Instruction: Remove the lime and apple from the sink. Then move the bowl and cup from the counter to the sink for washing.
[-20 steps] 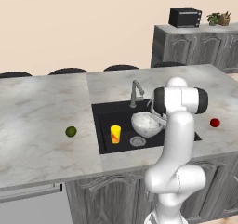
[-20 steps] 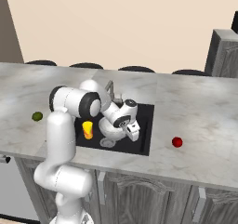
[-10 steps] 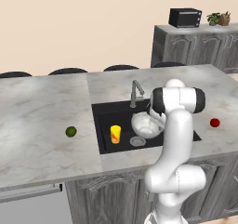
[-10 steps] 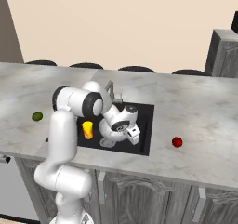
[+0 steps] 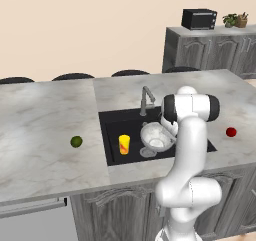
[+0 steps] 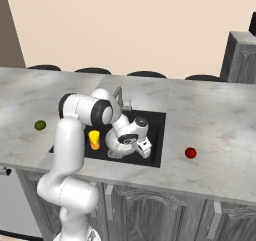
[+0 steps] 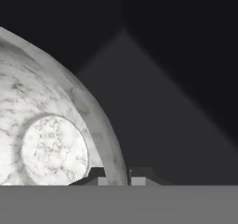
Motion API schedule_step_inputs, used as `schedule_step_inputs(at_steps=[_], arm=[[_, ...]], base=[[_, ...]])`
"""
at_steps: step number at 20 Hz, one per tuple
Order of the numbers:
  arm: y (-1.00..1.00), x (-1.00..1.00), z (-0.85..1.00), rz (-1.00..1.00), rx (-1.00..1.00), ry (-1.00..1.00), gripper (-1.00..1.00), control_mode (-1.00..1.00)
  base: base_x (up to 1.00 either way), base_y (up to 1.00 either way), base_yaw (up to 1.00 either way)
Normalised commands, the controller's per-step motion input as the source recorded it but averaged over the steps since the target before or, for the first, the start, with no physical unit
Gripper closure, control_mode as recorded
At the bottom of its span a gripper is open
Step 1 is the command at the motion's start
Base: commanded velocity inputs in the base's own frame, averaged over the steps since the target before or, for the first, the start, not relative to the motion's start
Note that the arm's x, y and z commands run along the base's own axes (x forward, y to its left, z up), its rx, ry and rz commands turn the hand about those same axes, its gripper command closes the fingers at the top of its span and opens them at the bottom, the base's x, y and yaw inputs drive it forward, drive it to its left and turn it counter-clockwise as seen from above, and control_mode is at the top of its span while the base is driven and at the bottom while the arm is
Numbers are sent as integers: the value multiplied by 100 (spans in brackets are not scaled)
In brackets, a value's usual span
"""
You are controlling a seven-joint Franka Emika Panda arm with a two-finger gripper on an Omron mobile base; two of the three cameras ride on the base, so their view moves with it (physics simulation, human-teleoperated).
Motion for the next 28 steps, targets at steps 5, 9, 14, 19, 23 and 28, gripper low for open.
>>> schedule_step_inputs(at_steps=[5, 9, 14, 19, 23, 28], arm=[[0, 0, 0, 9, 0, 0, 100, -100], [1, -1, -3, 10, 0, 0, 100, -100], [2, 8, -7, 6, -1, 0, 100, -100], [4, 8, -9, 4, -4, 0, 100, -100], [5, 12, -10, 1, -5, 0, 100, -100], [5, 15, -13, 0, -5, 0, 100, -100]], base=[[0, 0, 0], [0, 0, 0], [0, 0, 0], [0, 0, 0], [0, 0, 0], [0, 0, 0]])
